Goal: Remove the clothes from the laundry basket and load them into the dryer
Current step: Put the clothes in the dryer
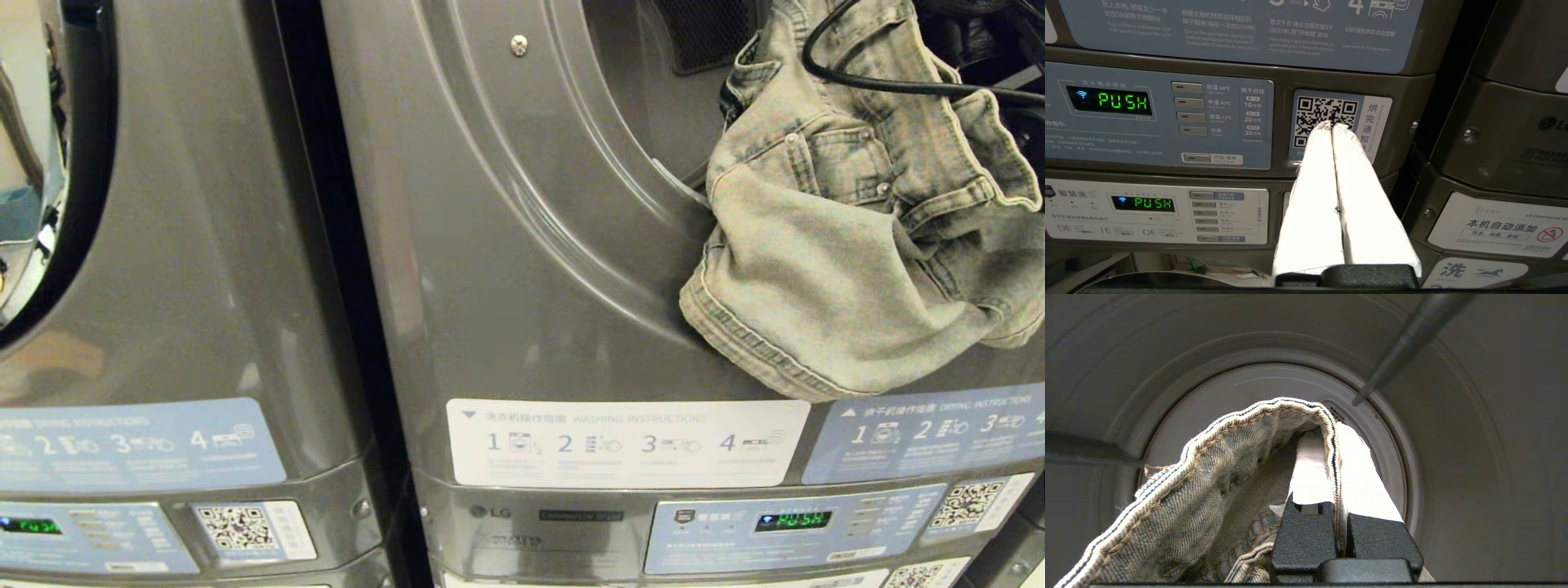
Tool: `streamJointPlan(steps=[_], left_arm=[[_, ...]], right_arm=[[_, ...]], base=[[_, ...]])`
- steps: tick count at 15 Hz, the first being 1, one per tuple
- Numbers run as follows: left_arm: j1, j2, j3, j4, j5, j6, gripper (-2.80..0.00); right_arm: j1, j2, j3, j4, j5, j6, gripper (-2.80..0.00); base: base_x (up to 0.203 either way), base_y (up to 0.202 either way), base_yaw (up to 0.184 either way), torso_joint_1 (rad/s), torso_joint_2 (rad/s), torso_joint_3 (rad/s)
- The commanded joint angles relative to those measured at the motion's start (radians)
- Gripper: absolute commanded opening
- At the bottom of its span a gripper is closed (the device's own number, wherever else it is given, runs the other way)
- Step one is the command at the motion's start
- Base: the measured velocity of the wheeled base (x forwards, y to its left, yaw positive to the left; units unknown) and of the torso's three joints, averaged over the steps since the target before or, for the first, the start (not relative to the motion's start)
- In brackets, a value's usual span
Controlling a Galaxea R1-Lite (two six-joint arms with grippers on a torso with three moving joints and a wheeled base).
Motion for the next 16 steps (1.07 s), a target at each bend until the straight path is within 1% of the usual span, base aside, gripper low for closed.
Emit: streamJointPlan(steps=[1,3,6,8,13,14,16], left_arm=[[0.000,0.000,0.014,0.000,0.000,-0.001,-2.80],[0.000,0.000,0.014,0.000,0.000,-0.001,-2.80],[0.000,0.000,0.014,0.000,0.000,-0.001,-2.80],[0.000,0.000,0.014,0.000,0.000,-0.002,-2.80],[0.000,0.000,0.014,0.000,0.000,-0.002,-2.80],[0.000,0.000,0.014,0.000,0.000,-0.002,-2.80],[0.000,0.001,0.014,0.000,0.000,-0.002,-2.80]], right_arm=[[-0.001,-0.012,0.005,-0.005,0.001,-0.005,-2.80],[-0.001,-0.015,0.005,-0.007,0.001,-0.003,-2.80],[-0.001,-0.009,0.007,-0.015,0.001,-0.020,-2.80],[-0.001,-0.012,0.031,-0.017,0.001,-0.023,-2.80],[0.002,-0.011,0.046,-0.031,0.002,-0.037,-2.80],[0.003,-0.009,0.045,-0.031,0.010,-0.035,-2.80],[0.004,-0.009,0.046,-0.030,0.059,-0.034,-2.80]], base=[[0.000,0.000,0.000,0.093,-0.18,-0.083],[0.002,0.001,-0.041,0.067,-0.15,-0.071],[0.004,0.007,-0.156,0.050,-0.10,-0.045],[-0.005,0.008,-0.113,-0.004,0.01,0.009],[0.000,0.000,0.000,0.000,0.00,0.000],[0.000,0.000,0.000,0.000,0.00,0.000],[0.000,0.000,0.000,0.000,0.00,0.000]])
